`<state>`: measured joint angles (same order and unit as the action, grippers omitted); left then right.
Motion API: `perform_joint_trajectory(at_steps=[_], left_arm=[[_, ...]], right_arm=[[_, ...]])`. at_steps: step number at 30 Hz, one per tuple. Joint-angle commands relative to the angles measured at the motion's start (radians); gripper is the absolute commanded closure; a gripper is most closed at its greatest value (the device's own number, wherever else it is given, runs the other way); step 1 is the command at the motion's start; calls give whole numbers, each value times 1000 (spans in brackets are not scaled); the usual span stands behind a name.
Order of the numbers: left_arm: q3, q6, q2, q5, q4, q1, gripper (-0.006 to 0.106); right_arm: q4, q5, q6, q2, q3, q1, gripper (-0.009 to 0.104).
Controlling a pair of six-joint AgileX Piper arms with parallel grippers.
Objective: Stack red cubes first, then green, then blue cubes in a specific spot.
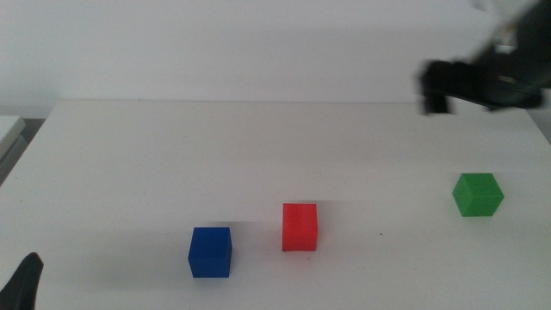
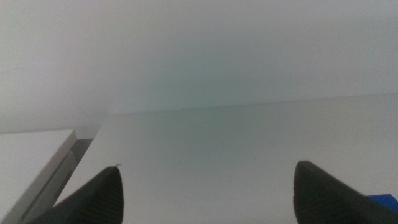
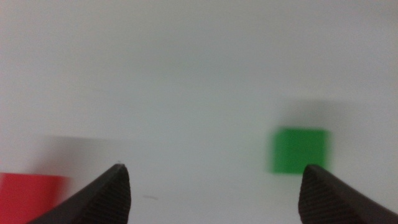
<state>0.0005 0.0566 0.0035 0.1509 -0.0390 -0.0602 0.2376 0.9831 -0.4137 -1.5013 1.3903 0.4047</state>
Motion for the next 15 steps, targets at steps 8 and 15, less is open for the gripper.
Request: perform_joint_trajectory(at_steps=[8,15], left_arm=[[-1,0,-3,-11,-1,1,7],[-1,0,-3,-11,-1,1,7]], right_arm=[[-200,-206,344,-38,-206,-342,24],[-194,-288,414,-165,-213,-365,13]])
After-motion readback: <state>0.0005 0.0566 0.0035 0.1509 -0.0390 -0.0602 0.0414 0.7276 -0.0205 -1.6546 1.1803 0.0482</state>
